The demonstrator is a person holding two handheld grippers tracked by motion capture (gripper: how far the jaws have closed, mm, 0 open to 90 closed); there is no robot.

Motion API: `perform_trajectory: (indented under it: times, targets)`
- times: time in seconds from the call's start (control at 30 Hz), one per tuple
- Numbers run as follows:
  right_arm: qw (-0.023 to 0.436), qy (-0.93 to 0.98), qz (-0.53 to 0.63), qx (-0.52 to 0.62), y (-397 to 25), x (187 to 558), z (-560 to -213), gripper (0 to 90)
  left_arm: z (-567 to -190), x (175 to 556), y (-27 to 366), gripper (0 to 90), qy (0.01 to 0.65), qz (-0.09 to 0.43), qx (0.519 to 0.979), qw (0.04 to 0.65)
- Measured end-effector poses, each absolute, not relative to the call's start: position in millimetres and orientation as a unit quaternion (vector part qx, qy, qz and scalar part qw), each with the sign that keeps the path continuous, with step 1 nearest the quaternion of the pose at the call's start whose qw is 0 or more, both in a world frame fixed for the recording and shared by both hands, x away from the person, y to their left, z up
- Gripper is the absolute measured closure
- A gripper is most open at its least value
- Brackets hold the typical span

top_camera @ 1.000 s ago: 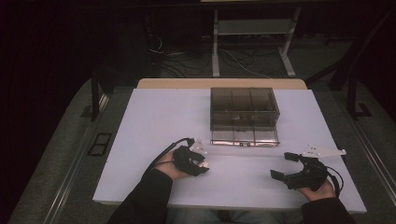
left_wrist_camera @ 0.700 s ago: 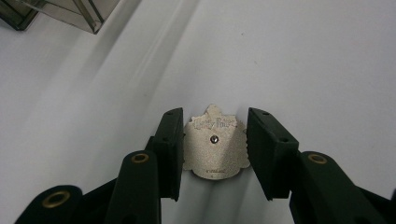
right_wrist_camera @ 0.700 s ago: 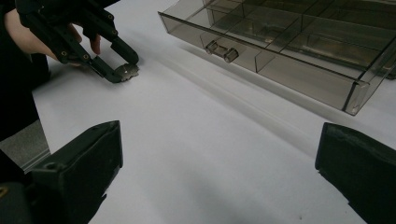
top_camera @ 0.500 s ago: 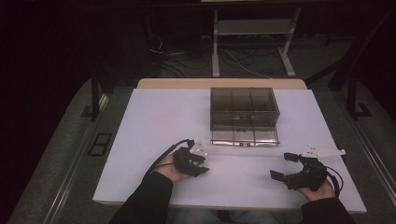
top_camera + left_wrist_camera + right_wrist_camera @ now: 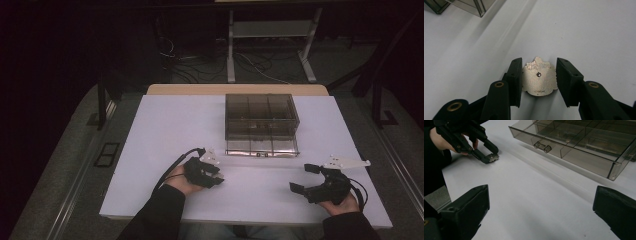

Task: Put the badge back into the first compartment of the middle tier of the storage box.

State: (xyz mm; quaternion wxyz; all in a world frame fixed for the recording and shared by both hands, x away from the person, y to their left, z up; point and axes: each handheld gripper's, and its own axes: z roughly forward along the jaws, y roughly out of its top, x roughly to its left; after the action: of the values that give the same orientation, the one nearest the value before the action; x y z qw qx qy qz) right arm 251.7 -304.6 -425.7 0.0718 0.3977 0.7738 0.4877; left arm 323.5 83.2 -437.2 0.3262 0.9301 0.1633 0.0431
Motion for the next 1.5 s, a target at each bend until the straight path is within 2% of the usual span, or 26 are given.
perform_trajectory:
  times: [0.7,1.07,1.5]
  targets:
    - [0.074,0.773,0.489,0.397,-305,252,-426,0.3,-415,331,104,57.2,0.204,0.02,0.888,0.412]
    - [0.074,0.773,0.489,0.398,-305,251,-426,0.3,-396,333,106,57.2,0.196,0.031,0.88,0.432]
    - [0.074,0.773,0.489,0.397,-306,251,-426,0.3,-387,341,92,57.2,0.182,0.036,0.885,0.426]
